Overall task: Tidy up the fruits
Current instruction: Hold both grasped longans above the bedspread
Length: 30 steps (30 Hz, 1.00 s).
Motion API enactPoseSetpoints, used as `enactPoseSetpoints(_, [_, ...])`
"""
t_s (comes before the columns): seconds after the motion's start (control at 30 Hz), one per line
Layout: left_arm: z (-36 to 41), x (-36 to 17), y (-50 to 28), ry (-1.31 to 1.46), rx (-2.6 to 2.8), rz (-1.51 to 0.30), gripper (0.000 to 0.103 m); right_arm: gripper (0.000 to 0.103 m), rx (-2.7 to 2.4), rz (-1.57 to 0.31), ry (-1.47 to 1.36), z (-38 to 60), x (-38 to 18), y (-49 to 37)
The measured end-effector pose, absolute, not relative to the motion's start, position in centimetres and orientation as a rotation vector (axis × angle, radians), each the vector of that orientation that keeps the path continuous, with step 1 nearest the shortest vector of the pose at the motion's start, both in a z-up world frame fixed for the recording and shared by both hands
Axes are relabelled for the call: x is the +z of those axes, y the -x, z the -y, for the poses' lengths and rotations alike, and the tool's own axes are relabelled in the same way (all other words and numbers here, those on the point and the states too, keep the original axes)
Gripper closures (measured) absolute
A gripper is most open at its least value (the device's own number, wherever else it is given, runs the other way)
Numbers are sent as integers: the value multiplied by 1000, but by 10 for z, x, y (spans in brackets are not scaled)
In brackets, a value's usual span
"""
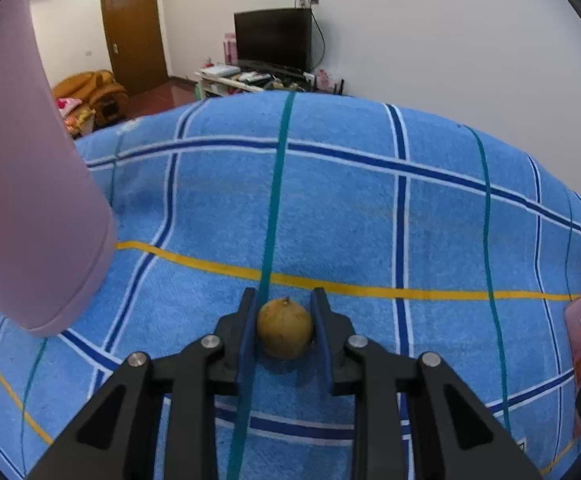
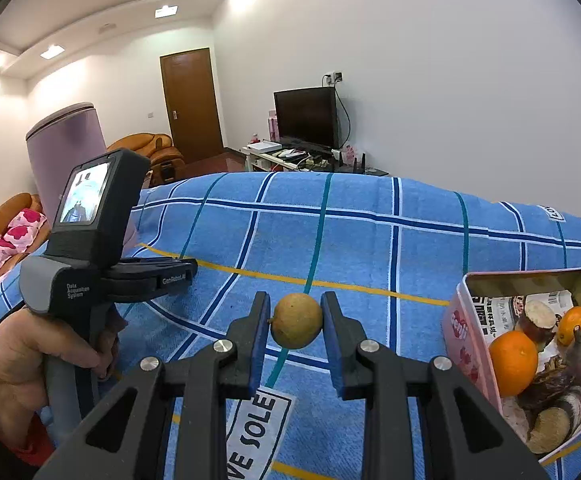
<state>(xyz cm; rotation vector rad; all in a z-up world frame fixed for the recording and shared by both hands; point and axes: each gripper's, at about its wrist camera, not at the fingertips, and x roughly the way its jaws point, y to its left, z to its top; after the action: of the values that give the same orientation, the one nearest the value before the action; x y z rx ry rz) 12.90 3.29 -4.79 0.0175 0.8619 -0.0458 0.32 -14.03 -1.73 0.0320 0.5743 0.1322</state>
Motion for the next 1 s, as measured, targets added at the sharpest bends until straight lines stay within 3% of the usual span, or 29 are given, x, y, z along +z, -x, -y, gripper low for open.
enactPoseSetpoints(0.27, [-21, -16, -80, -115, 11, -600, 75, 75, 121, -546, -15, 138, -15, 3])
enactPoseSetpoints(1.0, [-8, -4, -13, -91, 55, -494, 74, 75, 67, -443, 46, 135, -3, 35])
